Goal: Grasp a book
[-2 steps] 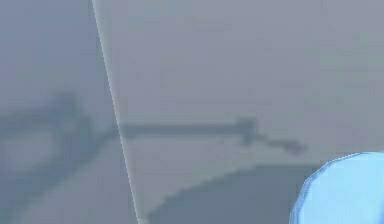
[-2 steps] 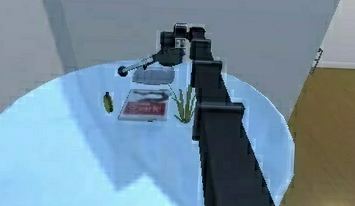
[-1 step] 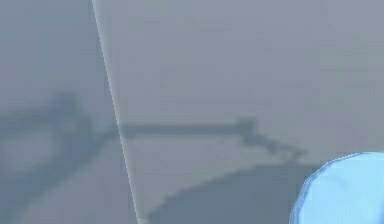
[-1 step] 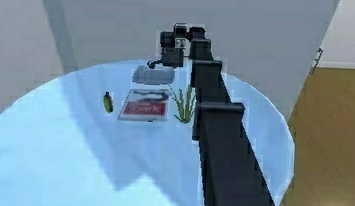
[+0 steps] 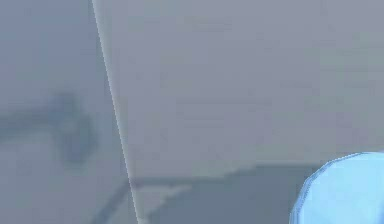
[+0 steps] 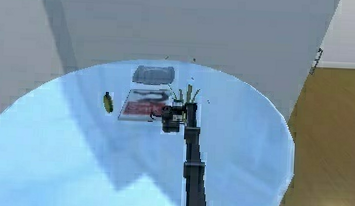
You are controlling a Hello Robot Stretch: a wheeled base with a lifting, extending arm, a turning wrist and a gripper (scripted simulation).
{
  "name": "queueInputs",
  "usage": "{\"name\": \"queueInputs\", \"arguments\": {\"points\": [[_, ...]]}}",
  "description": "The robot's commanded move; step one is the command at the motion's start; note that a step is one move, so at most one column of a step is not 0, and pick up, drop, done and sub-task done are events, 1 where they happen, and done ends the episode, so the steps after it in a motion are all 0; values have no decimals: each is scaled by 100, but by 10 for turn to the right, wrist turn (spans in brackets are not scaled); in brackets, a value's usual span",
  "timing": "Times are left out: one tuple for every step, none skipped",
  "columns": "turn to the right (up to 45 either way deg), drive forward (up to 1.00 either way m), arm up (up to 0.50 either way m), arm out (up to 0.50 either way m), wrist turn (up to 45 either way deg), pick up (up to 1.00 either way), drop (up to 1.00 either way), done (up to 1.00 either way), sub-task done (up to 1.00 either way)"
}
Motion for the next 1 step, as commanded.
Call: {"name": "queueInputs", "arguments": {"points": [[0, 0, 0, 0, 0, 100, 0, 0, 0]]}}
